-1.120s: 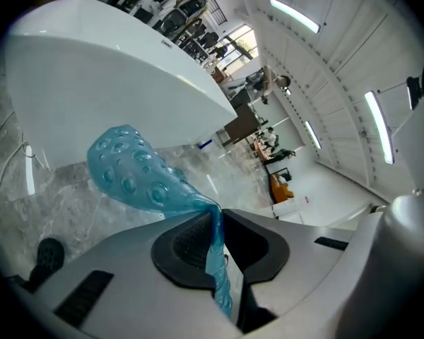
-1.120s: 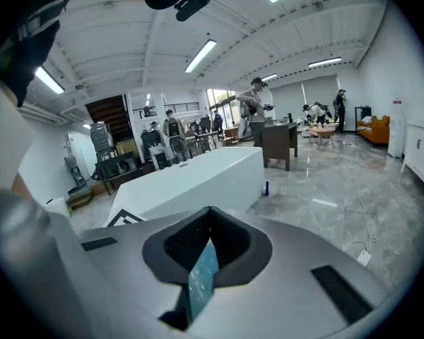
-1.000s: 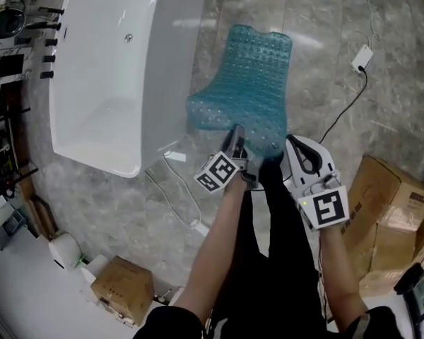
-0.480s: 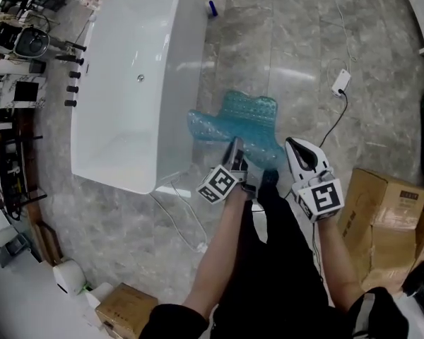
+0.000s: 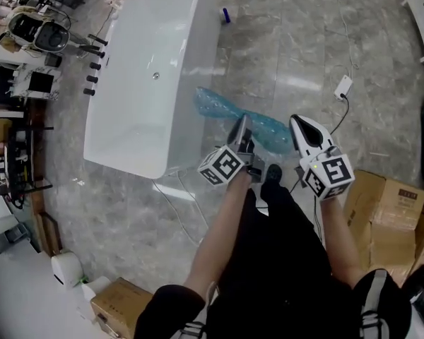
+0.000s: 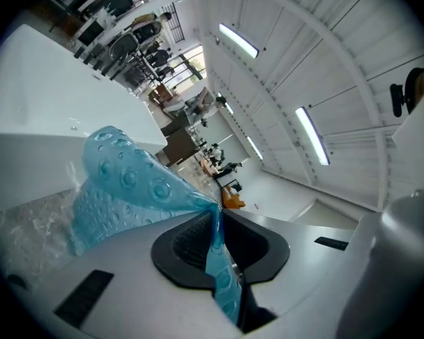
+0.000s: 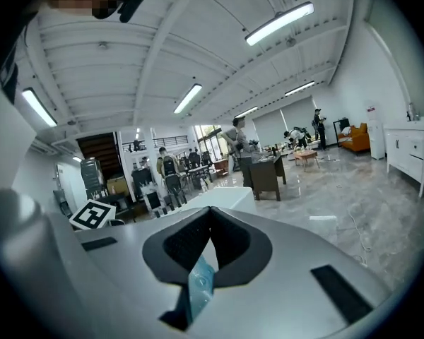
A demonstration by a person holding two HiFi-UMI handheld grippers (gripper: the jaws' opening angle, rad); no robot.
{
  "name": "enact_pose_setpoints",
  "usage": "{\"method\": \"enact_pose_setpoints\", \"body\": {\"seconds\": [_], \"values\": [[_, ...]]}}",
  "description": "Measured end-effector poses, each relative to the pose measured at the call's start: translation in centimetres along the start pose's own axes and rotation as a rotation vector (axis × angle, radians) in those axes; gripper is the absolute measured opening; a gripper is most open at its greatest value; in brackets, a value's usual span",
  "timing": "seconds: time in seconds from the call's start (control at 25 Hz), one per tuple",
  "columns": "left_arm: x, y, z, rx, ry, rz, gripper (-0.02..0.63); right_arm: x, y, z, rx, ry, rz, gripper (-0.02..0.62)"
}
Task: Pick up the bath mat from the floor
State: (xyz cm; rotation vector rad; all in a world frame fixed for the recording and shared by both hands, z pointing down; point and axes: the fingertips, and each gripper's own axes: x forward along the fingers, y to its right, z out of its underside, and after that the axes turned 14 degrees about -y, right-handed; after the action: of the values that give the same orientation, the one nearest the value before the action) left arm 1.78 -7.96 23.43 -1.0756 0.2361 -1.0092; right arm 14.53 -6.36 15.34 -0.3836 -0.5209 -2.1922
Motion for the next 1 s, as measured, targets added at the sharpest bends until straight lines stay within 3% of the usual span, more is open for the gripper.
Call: {"method": "enact_pose_setpoints", "body": {"seconds": [0.16, 0.52, 0.84, 1.0], "values": [[-1.8, 3.4, -1.1, 0.090, 0.024, 0.027, 0.046, -1.5, -1.4, -2.4, -0.031, 0.035, -0.016, 0.012], [-6.5, 12.3, -4.9, 0.420, 0.102, 0.069, 0.044, -5.3, -3.2, -7.6, -0.092, 0.125, 0.010, 0.011], [-10.6, 18.8, -7.7, 0.791, 0.181, 0.016, 0.044, -7.6, -4.3, -10.9, -0.151, 0.209, 0.059, 0.011], [-11.4, 21.6, -8.8, 0.937, 0.163, -0.036, 0.044, -7.7, -5.8, -12.4, -0.197, 0.209, 0.022, 0.011]]}}
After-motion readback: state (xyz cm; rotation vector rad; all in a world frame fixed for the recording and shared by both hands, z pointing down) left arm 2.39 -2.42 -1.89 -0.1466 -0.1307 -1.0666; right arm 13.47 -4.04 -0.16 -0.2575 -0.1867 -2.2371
